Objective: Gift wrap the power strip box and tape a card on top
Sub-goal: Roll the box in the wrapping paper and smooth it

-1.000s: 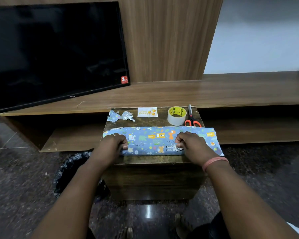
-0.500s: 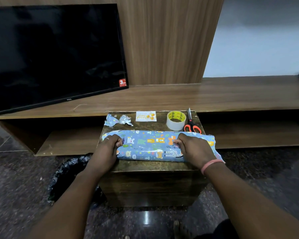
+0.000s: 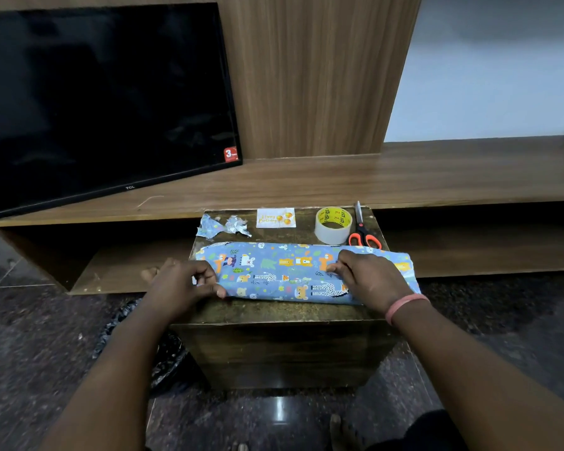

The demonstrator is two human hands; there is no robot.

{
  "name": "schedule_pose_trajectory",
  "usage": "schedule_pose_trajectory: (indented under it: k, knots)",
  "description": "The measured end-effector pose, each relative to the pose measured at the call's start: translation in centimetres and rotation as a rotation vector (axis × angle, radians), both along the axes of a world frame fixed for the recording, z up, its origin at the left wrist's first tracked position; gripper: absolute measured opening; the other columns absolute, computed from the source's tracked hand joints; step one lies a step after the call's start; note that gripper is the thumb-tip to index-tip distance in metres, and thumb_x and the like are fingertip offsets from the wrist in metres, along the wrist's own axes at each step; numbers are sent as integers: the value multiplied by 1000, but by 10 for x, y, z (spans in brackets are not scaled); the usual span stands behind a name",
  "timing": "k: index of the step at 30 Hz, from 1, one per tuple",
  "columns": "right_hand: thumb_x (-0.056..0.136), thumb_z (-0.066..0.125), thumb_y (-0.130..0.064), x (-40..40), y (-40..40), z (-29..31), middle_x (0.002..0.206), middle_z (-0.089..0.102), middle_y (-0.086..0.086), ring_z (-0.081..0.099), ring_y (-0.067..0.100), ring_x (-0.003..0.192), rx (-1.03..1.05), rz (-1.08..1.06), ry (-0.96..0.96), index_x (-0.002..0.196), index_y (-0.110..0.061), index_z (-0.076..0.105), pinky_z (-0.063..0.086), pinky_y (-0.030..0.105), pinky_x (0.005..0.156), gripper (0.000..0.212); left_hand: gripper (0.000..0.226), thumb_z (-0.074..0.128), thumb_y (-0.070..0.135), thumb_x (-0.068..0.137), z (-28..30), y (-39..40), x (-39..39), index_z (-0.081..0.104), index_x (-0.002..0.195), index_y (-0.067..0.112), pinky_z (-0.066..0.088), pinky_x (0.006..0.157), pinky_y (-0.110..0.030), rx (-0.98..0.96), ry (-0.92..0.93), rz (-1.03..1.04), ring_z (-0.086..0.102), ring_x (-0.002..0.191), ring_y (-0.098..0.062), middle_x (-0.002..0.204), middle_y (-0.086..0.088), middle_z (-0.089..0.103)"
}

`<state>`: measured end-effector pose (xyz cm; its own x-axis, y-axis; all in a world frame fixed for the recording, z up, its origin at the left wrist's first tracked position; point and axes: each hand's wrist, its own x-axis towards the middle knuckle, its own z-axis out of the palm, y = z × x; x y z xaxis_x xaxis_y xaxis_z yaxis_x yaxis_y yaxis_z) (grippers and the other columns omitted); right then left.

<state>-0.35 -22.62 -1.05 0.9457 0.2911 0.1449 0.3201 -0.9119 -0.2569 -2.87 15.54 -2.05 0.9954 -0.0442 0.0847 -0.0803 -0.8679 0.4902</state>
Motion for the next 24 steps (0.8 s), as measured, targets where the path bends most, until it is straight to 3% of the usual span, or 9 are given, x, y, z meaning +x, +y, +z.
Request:
schedule_pose_trajectory:
  k: [3, 7, 10, 12, 15, 18, 20, 22, 24]
  knots:
    - [101, 38, -56, 1, 0, 1, 82, 66, 0, 60, 25, 78, -12, 13, 21, 88, -20, 57, 46, 37, 65, 42, 20, 79, 59, 76, 3, -7, 0, 64, 73, 46, 31, 90, -44, 79, -82, 43, 56, 95, -12, 79, 29, 65]
    - [101, 43, -55, 5, 4, 4, 86, 69, 1, 62, 24, 82, -15, -7, 88, 92, -18, 59, 48, 36, 66, 42, 22, 66, 44, 94, 8, -26, -3, 60, 76, 34, 15, 81, -36, 130, -17, 165, 61, 96, -12, 80, 16, 68]
    - [102, 45, -52, 3, 11, 3, 87, 69, 2, 65, 26, 84, -97, -27, 54, 93, -17, 54, 40, 34, 59, 37, 13, 67, 29, 92, 10, -35, -3, 58, 84, 34, 19, 78, -37, 236, -82, 195, 59, 102, -20, 91, 12, 68]
    - [102, 43, -53, 0, 15, -1, 90, 70, 4, 67, 28, 84, -194, -35, -58, 99, -16, 56, 35, 33, 59, 40, 26, 67, 17, 83, 8, -46, 1, 62, 100, 36, 26, 82, -38, 266, -195, 128, 58, 111, -24, 109, 10, 67]
    - [101, 39, -57, -3, 19, -5, 90, 72, 4, 67, 29, 84, -318, -52, -192, 103, -17, 59, 35, 36, 67, 45, 45, 55, 41, 87, 7, -79, 9, 60, 130, 34, 39, 105, -50, 205, -265, -163, 51, 135, -26, 142, 2, 59]
    - [100, 42, -58, -1, 15, -7, 84, 72, 4, 66, 28, 81, -350, -59, -220, 104, -17, 60, 41, 37, 72, 46, 99, 33, 92, 75, 5, -111, 17, 33, 157, 36, 8, 125, -47, 266, -59, -329, 11, 157, -23, 170, 2, 18]
    - [99, 44, -59, 1, 13, -8, 79, 70, 6, 66, 28, 76, -313, -51, -211, 110, -13, 58, 39, 35, 63, 49, 115, 21, 104, 65, 2, -119, 28, 16, 161, 40, -4, 126, -48, 353, -21, -343, -2, 158, -22, 171, 4, 7]
    - [99, 44, -59, 2, 12, -9, 80, 70, 7, 66, 28, 76, -254, -65, -179, 117, -12, 53, 36, 34, 57, 51, 115, 19, 105, 65, -2, -120, 38, 8, 161, 43, -7, 125, -52, 395, -13, -344, 0, 158, -22, 171, 6, 8]
    - [100, 43, -58, 5, 12, -8, 82, 71, 6, 66, 28, 78, -189, -105, -151, 117, -13, 54, 37, 34, 57, 49, 111, 19, 106, 66, -6, -117, 45, 15, 160, 47, -4, 125, -54, 424, -51, -346, 14, 156, -21, 168, 8, 22]
